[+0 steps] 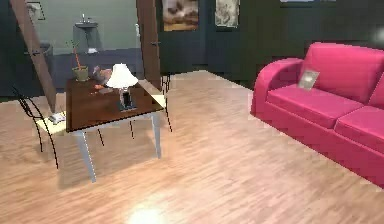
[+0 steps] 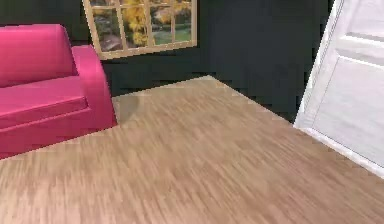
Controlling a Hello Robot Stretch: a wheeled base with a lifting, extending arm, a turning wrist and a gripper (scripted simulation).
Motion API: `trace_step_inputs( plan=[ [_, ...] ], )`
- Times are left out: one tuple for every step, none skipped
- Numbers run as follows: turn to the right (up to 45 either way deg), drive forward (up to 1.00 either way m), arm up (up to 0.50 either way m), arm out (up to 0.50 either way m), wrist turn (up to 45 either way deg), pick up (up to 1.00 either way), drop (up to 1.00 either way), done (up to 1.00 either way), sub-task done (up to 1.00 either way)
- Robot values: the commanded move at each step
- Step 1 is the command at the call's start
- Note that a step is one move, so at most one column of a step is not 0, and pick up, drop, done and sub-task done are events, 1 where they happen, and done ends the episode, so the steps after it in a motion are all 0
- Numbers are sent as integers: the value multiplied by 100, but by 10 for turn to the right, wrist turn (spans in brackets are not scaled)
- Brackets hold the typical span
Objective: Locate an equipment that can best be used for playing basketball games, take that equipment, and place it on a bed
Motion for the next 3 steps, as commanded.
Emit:
trace_step_inputs(
  plan=[
    [-450, 0, 0, 0, 0, 0, 0, 0, 0],
    [-450, 0, 0, 0, 0, 0, 0, 0, 0],
    [-450, 0, 0, 0, 0, 0, 0, 0, 0]
  ],
)
